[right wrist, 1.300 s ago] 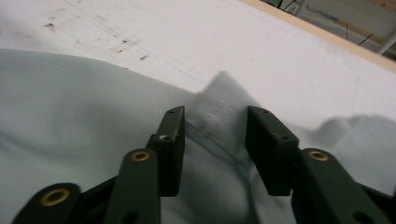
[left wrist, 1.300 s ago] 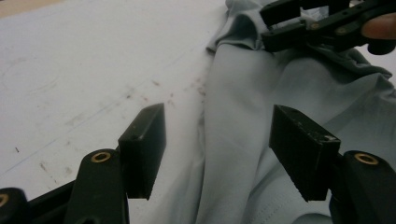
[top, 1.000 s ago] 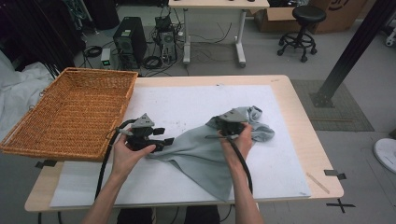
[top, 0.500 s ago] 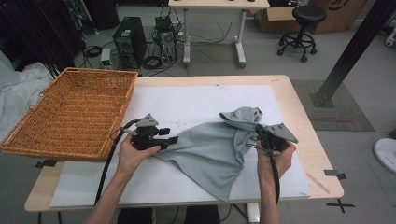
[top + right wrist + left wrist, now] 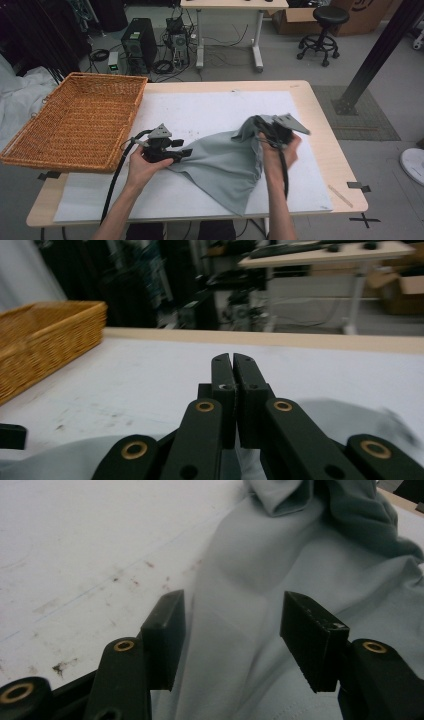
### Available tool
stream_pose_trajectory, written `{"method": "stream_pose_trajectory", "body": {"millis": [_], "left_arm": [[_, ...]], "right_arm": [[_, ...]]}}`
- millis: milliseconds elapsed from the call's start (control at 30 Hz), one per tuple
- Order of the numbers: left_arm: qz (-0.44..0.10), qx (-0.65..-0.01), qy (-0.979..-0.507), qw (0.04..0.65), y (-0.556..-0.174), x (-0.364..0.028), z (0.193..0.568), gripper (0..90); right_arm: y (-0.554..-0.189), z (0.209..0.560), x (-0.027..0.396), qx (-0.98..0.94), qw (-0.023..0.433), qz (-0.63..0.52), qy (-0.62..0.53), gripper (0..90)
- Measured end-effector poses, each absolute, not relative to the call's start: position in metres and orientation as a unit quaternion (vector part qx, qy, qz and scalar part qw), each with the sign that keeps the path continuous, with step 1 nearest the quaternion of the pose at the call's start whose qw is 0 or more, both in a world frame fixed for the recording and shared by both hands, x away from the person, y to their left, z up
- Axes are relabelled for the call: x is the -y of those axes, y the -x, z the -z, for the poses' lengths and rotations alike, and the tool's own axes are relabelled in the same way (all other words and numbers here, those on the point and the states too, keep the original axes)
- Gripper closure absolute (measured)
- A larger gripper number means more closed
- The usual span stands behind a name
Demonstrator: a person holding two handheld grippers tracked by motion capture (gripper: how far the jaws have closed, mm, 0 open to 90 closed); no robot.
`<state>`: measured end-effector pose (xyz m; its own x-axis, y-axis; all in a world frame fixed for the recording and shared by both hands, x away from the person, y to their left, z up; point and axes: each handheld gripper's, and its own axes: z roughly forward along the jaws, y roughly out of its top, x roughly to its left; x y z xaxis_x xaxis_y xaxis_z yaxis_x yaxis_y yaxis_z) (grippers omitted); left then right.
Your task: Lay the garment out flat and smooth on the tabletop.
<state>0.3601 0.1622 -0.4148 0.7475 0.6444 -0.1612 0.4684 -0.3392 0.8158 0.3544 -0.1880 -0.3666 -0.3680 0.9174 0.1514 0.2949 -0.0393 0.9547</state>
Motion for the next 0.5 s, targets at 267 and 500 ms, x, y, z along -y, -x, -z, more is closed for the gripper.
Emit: {"method": "stream_pose_trajectory", "body": {"millis": [267,500], "left_arm": [[-0.094,-0.346,-0.804,0.475,-0.35,-0.16,0.419,45.0],[-0.084,-0.328,-0.796,0.501,-0.336,-0.136,0.416,45.5]], "right_arm": [[-0.429,0.362,0.094,-0.702,0.225,-0.533,-0.415,88.7],[-0.465,0.384,0.054,-0.724,0.193,-0.535,-0.392,73.3]]}}
